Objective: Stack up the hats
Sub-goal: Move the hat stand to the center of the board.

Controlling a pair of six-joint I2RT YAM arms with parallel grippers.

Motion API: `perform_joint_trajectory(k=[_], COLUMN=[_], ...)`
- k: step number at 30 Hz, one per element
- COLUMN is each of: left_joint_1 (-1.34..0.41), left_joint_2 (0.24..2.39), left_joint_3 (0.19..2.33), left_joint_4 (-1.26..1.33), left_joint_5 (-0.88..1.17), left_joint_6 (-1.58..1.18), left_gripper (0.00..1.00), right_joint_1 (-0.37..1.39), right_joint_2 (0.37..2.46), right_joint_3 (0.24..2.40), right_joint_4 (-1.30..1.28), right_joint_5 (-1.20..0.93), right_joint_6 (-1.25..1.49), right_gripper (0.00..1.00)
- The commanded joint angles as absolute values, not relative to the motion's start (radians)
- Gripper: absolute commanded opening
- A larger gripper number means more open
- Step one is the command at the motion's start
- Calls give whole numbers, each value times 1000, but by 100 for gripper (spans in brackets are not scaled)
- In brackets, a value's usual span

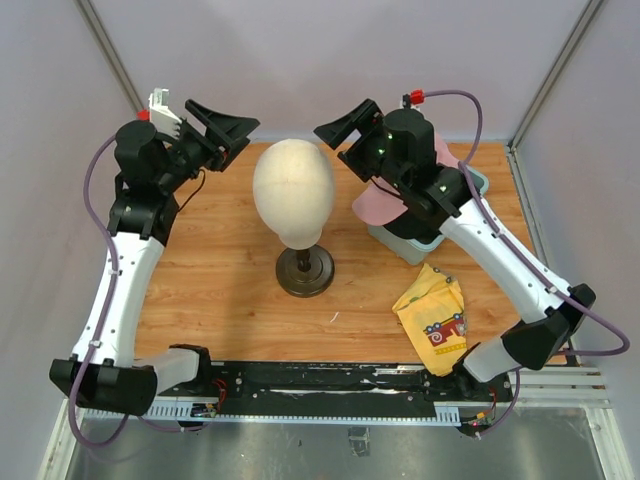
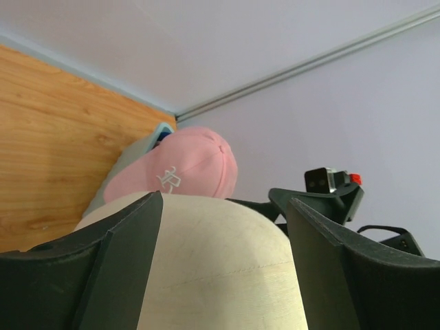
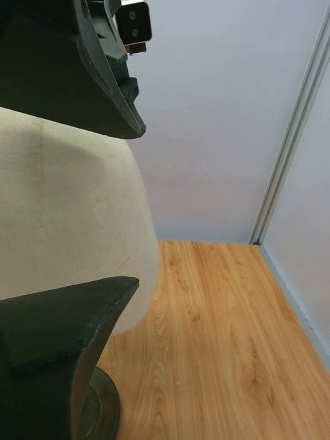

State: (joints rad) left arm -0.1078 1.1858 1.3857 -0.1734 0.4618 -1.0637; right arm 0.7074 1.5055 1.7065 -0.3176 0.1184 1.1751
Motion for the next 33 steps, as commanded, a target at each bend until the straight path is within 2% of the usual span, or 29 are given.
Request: perform_joint_trajectory(k=[1, 8, 13, 16, 33], left_joint_1=[-100, -100, -100, -100, -161], left_joint_2=[1111, 945, 854, 830, 988], left_joint_3=[1364, 1247, 1129, 1101, 1146], left_joint_4=[-246, -331, -336, -353, -298], left_joint_5=[360, 251, 277, 285, 387], left_joint_6=[-994, -951, -969, -964, -932], left_gripper=[77, 75, 61, 59, 56], right_joint_1=[721, 725, 742, 770, 908], right_joint_2=[1438, 1332, 1296, 1286, 1235], right_joint_3=[1673, 1564, 1501, 1470, 1350], right_joint_4=[-331, -318, -309, -311, -314], right_joint_5=[184, 241, 234, 253, 326], right_joint_6=[1079, 976, 951, 944, 925], right_gripper=[82, 82, 82, 82, 81])
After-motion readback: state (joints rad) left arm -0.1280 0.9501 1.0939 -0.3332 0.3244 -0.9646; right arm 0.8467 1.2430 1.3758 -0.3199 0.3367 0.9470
